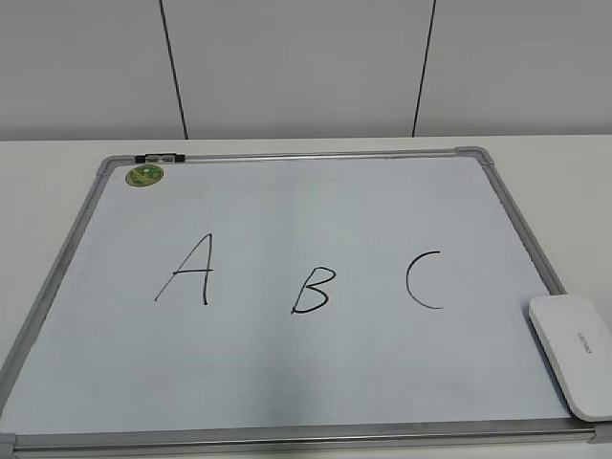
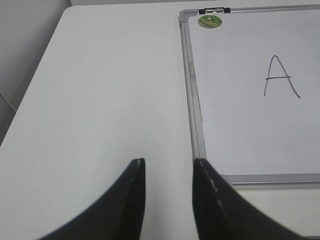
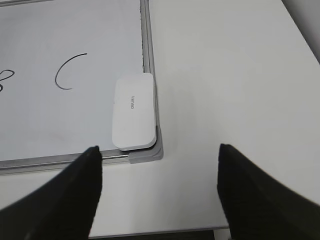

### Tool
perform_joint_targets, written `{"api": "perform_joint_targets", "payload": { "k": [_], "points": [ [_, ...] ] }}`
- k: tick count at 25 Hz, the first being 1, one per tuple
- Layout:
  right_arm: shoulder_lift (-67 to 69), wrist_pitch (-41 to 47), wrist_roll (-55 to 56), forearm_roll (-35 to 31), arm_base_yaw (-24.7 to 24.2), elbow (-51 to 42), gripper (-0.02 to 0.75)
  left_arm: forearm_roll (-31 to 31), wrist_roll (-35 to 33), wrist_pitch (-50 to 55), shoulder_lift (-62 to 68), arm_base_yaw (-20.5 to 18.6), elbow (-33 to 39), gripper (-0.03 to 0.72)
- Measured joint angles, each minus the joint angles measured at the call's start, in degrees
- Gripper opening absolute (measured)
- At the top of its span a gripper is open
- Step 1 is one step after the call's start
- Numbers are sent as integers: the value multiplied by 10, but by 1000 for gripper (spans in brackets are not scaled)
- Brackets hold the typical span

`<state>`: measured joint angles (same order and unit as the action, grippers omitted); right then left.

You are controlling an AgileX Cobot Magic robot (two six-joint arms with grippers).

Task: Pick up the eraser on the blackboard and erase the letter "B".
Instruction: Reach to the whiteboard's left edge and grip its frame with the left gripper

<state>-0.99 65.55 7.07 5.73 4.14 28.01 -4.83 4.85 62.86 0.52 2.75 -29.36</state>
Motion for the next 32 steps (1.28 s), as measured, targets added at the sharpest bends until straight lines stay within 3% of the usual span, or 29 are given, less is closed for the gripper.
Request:
{"api": "perform_joint_targets", "payload": {
  "k": [19, 32],
  "points": [
    [0, 0, 0, 0, 0, 0, 534, 0, 0, -5, 18, 0, -18, 232],
    [0, 0, 0, 0, 0, 0, 534, -1, 0, -62, 325, 0, -115, 241]
  ]
}}
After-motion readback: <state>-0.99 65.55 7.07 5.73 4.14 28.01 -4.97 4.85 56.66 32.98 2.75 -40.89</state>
